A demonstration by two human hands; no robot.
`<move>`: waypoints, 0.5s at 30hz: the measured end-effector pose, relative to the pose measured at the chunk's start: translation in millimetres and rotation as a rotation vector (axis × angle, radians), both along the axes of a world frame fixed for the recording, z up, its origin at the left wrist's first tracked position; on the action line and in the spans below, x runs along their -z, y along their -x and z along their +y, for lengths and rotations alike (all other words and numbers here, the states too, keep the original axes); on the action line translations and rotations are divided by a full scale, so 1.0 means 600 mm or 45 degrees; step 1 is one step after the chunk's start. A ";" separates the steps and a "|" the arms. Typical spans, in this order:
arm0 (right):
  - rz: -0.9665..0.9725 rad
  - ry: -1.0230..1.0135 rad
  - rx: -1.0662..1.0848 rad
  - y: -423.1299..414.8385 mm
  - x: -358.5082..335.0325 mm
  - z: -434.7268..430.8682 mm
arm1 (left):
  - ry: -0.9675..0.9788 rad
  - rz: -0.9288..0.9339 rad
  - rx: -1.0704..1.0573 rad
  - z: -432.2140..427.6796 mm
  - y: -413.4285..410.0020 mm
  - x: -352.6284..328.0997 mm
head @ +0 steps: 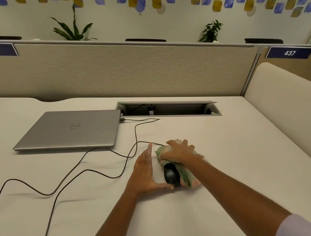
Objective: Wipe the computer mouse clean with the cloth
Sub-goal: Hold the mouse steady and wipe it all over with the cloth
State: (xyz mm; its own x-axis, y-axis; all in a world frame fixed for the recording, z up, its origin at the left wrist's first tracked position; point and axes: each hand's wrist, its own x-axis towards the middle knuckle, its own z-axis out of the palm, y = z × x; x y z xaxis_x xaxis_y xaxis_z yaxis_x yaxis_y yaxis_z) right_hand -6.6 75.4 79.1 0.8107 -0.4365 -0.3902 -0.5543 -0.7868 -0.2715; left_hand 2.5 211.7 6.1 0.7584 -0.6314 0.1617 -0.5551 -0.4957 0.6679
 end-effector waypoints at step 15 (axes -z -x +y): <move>-0.079 0.069 -0.100 0.029 0.019 0.012 | -0.103 -0.096 0.024 -0.005 -0.008 0.009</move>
State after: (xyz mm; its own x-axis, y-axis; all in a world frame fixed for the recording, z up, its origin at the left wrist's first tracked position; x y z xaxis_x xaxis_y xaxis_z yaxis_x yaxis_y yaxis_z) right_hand -23.9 82.7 67.6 0.8649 -0.3900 -0.3160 -0.4742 -0.8414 -0.2591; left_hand 7.6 208.8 0.8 0.7337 -0.6590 0.1653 -0.6120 -0.5353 0.5822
